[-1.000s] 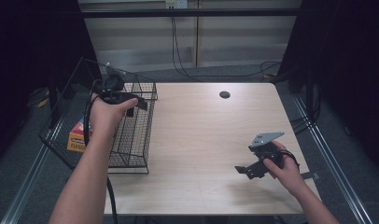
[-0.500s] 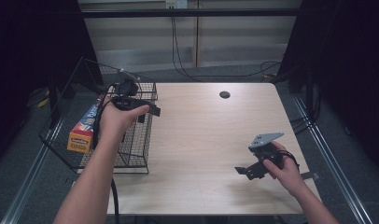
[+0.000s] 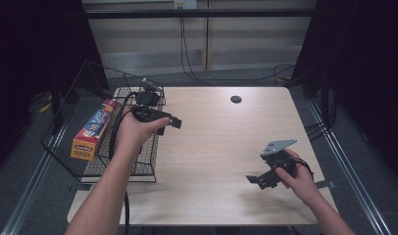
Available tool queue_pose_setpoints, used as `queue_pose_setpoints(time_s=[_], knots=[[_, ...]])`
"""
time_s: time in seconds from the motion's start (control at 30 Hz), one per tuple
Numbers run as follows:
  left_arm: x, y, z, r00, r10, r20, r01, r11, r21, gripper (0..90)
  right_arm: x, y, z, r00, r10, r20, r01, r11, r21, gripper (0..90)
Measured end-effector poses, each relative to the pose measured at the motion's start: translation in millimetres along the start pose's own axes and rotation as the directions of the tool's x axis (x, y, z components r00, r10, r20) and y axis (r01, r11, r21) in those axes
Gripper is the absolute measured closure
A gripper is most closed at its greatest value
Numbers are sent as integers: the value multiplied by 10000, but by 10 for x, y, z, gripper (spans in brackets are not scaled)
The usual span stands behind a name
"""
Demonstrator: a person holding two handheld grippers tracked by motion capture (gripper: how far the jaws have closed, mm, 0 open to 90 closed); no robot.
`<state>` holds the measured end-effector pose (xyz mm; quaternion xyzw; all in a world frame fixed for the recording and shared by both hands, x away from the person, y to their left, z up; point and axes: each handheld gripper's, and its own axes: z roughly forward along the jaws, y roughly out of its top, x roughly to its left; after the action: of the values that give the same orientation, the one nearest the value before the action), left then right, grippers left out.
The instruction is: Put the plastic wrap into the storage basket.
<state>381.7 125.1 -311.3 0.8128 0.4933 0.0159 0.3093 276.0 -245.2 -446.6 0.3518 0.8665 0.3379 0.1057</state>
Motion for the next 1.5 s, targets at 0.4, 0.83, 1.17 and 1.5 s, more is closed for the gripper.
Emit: queue_pose_setpoints(time_s=[0.4, 0.83, 1.17, 1.5], knots=[[-167, -62, 174, 9982, 379, 455, -380, 9993, 13, 170, 7, -5, 4, 10000, 4, 97, -5, 10000, 50, 22], [-328, -157, 354, 9916, 849, 980, -866, 9962, 132, 174, 14, -8, 6, 9999, 4, 102, -5, 9999, 116, 22], [-426, -228, 525, 9842, 1182, 1320, -1225, 9921, 251, 172, 10, -12, 10, 10000, 18, -11, -18, 10000, 78, 23], [-510, -330, 693, 9793, 1400, 1462, -1464, 9887, 337, 167, -7, -36, 4, 10000, 8, -8, -8, 9999, 122, 22]])
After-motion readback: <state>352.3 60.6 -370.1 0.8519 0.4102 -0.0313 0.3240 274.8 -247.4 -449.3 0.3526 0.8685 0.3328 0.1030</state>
